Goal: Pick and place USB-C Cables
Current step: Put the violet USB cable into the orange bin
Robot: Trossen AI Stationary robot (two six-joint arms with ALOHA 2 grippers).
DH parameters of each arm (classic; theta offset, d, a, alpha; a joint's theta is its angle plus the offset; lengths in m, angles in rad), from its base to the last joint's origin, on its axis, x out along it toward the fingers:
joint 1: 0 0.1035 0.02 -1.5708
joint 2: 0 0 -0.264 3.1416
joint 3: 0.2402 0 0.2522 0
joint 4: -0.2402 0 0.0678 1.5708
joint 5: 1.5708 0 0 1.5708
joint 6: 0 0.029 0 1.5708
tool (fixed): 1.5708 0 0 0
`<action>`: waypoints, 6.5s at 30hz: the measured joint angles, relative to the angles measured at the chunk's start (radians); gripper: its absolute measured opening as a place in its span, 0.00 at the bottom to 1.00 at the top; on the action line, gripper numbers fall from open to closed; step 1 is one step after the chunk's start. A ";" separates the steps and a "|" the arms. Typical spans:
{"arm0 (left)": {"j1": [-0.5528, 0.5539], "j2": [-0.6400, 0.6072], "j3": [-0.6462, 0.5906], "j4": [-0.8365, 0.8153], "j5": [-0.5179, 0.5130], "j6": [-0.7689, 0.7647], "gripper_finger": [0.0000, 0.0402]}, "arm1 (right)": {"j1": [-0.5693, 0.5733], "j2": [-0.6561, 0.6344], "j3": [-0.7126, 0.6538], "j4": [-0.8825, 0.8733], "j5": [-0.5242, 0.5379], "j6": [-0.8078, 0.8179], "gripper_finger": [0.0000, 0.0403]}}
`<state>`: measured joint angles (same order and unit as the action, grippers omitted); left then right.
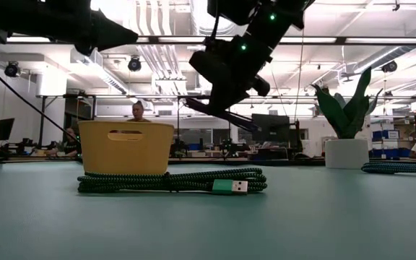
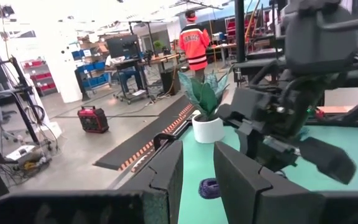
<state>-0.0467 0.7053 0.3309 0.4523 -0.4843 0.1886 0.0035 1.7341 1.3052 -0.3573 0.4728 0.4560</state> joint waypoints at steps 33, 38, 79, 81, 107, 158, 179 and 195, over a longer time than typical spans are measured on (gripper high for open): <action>0.001 -0.089 0.000 -0.052 0.000 -0.021 0.19 | 0.050 -0.013 -0.099 0.754 -0.108 -0.401 0.07; 0.001 -0.106 0.000 -0.052 0.000 -0.016 0.19 | 0.011 -0.005 -0.147 0.931 -0.210 -0.397 0.07; 0.001 -0.229 0.001 -0.079 -0.059 -0.021 0.19 | -0.095 0.116 0.216 0.265 -0.428 -0.161 0.07; 0.001 -0.229 0.001 -0.078 -0.059 -0.021 0.19 | -0.095 0.125 0.217 0.277 -0.429 -0.155 0.07; 0.001 -0.229 0.001 -0.079 -0.065 -0.025 0.19 | -0.129 0.501 0.714 -0.076 -0.428 -0.077 0.07; 0.001 -0.222 0.001 -0.124 -0.063 -0.025 0.19 | -0.114 0.593 0.830 -0.132 -0.443 0.299 0.07; 0.001 -0.217 0.000 -0.130 -0.063 -0.025 0.19 | -0.085 0.593 0.830 -0.025 -0.314 0.721 0.07; 0.001 -0.217 0.000 -0.127 -0.064 0.013 0.19 | -0.066 0.593 0.826 -0.003 -0.198 0.800 0.07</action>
<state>-0.0462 0.4880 0.3313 0.3258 -0.5482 0.2020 -0.0622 2.3268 2.1311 -0.3603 0.2747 1.2563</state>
